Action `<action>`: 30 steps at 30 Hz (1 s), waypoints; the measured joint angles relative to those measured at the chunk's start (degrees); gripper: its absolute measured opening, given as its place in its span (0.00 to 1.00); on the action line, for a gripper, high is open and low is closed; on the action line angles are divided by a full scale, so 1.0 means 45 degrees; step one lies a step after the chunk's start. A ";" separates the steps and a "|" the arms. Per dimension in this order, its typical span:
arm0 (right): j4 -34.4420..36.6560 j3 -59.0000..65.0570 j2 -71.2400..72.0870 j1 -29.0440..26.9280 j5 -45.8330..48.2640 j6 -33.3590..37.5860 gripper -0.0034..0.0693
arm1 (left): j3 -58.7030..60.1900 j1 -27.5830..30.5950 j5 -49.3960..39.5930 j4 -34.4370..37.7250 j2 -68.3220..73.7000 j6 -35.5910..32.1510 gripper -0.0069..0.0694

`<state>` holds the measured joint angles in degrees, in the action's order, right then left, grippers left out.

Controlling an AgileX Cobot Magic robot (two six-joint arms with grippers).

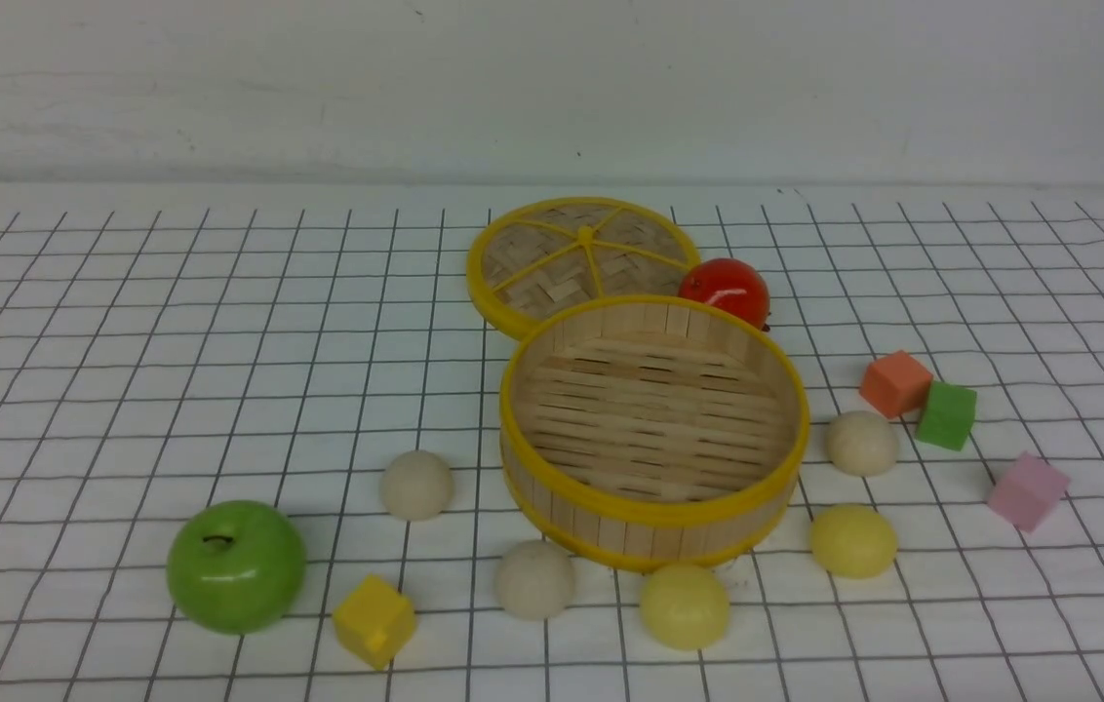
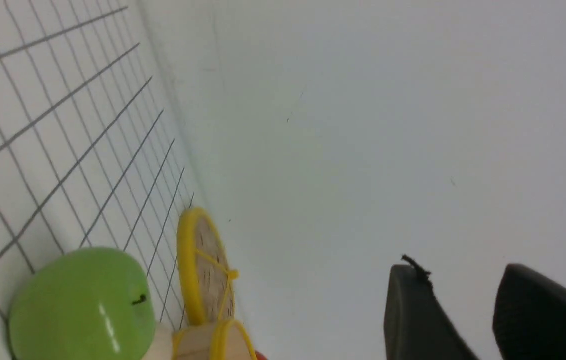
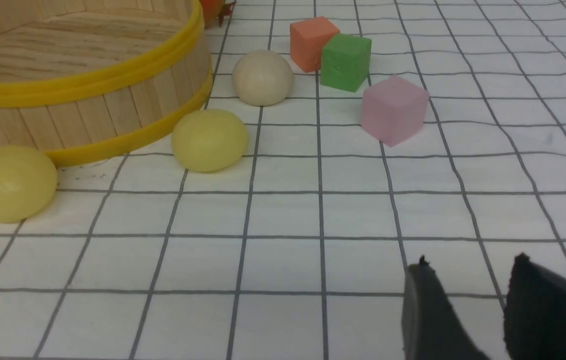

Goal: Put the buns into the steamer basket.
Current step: Use the left arm to grab a steamed stuffed bun

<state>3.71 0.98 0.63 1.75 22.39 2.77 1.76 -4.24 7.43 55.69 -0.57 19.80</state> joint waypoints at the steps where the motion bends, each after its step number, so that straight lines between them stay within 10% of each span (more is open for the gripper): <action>1: 0.0000 0.0000 0.0000 0.0000 0.0000 0.0000 0.38 | 0.0000 0.0000 -0.0074 0.0000 0.0000 -0.0264 0.38; 8: 0.0000 0.0000 0.0000 0.0000 0.0000 0.0000 0.38 | -0.2866 0.0000 -0.4627 -0.1807 0.0388 -0.3245 0.10; 17: 0.0000 0.0000 0.0000 0.0000 0.0000 0.0000 0.38 | -0.8710 0.0000 -1.1981 -0.6387 0.7970 -0.4106 0.07; 30: 0.0000 0.0000 0.0000 0.0000 0.0000 0.0000 0.38 | -1.3105 -0.1552 -1.2850 -0.8756 1.7603 -0.4310 0.07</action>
<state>3.71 0.98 0.63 1.75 22.39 2.77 -57.21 -11.22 -50.39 16.28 78.64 0.40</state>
